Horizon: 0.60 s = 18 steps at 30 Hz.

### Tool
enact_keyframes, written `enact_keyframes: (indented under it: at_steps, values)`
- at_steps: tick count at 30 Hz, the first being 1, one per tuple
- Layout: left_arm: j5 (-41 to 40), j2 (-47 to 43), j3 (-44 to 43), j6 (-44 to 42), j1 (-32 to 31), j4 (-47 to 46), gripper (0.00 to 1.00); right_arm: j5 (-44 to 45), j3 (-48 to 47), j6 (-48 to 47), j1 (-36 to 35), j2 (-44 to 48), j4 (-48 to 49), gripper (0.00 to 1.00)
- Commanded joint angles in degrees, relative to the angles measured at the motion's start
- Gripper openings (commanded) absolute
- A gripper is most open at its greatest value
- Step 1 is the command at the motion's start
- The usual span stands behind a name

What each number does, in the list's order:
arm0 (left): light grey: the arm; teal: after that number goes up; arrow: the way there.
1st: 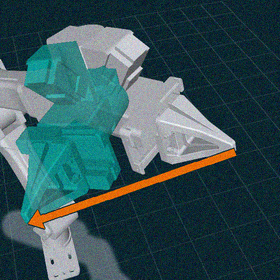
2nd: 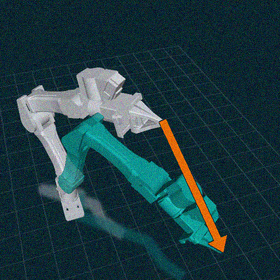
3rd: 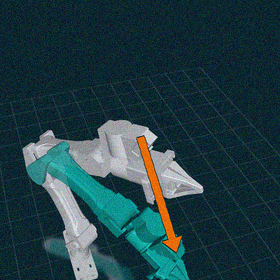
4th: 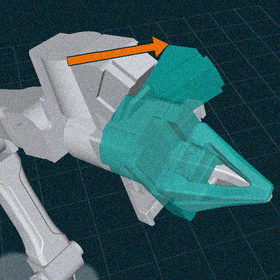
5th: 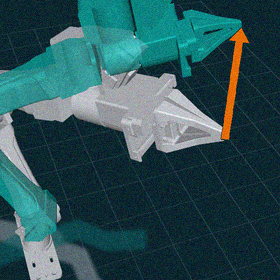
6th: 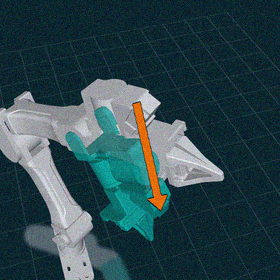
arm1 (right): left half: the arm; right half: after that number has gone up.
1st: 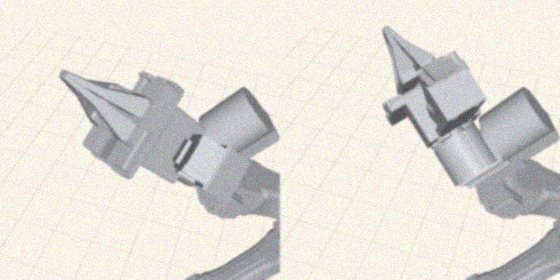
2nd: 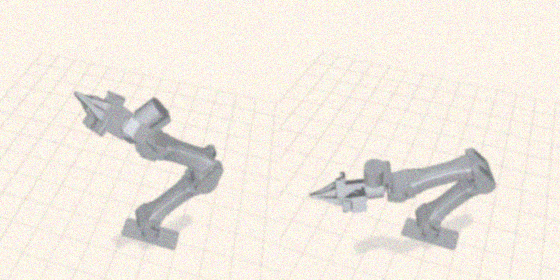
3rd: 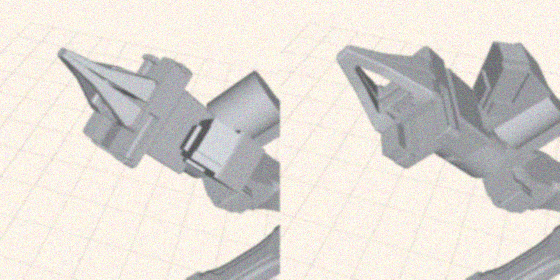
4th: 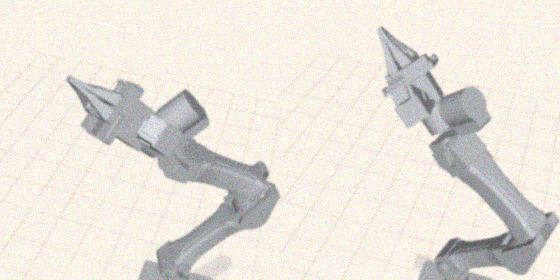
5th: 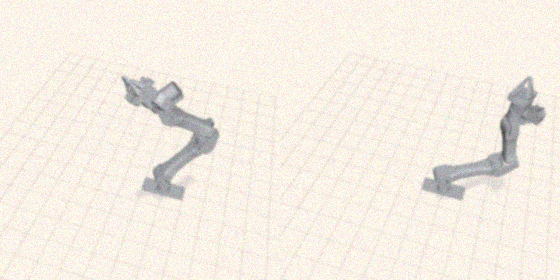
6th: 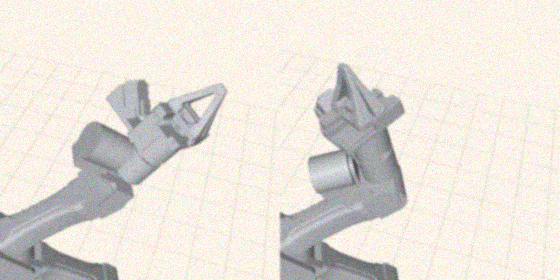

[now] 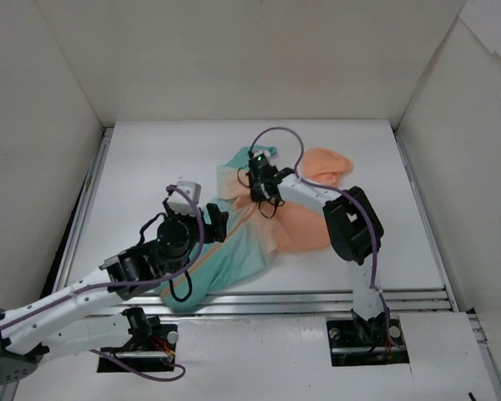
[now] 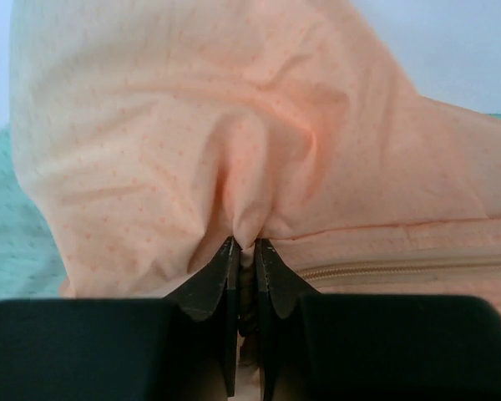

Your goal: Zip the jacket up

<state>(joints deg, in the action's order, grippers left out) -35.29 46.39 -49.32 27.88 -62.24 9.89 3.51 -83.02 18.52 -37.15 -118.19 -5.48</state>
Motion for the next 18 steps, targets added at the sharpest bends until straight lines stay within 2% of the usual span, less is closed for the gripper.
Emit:
enact_keyframes:
  at_steps: [1,4,5,6,7,8,11,12,14,15,17,18]
  values:
    - [14.70,2.30,-4.11,-1.51,6.59,-6.82,0.68,4.14,-13.86,5.11,10.49,-0.71,4.68,0.00]
    - [18.40,3.70,-7.10,-2.21,11.16,-5.41,0.69,-0.60,-26.81,9.42,15.95,-4.06,0.91,0.00]
    - [18.24,3.62,-7.37,-2.21,12.04,-5.15,0.70,-0.87,-28.75,10.56,16.49,-4.67,0.64,0.09]
    - [18.06,3.27,-7.37,-1.78,13.01,-5.06,0.70,-2.35,-31.91,10.74,17.54,-5.46,0.03,0.28]
    - [18.50,2.48,-7.28,-1.25,14.85,-4.53,0.72,-3.93,-32.89,10.66,18.24,-5.56,-0.24,0.79]
    - [18.94,2.13,-6.93,-0.46,15.56,-4.44,0.72,-6.30,-33.17,9.79,18.42,-5.30,-0.67,0.98]
    - [18.50,0.28,-5.53,1.29,16.71,-3.30,0.76,-9.13,-26.26,8.64,18.25,0.05,0.80,0.98]
    - [18.33,-0.07,-4.65,1.82,16.71,-3.04,0.76,-10.44,-18.31,8.72,18.42,5.29,5.43,0.98]
    - [18.15,-0.77,-4.12,2.70,17.33,-1.81,0.77,-11.85,-10.09,9.77,18.16,11.20,10.99,0.98]
    - [17.63,-0.95,-3.42,3.23,17.33,-1.46,0.77,-13.16,-2.74,10.04,17.81,17.32,14.84,0.98]
    - [16.84,-1.92,-2.71,3.67,17.85,-0.49,0.77,-13.26,3.72,10.04,16.59,23.59,17.24,0.98]
    - [16.05,-2.35,-2.10,3.94,17.85,0.65,0.77,-12.48,10.18,9.95,15.19,30.32,19.51,0.98]
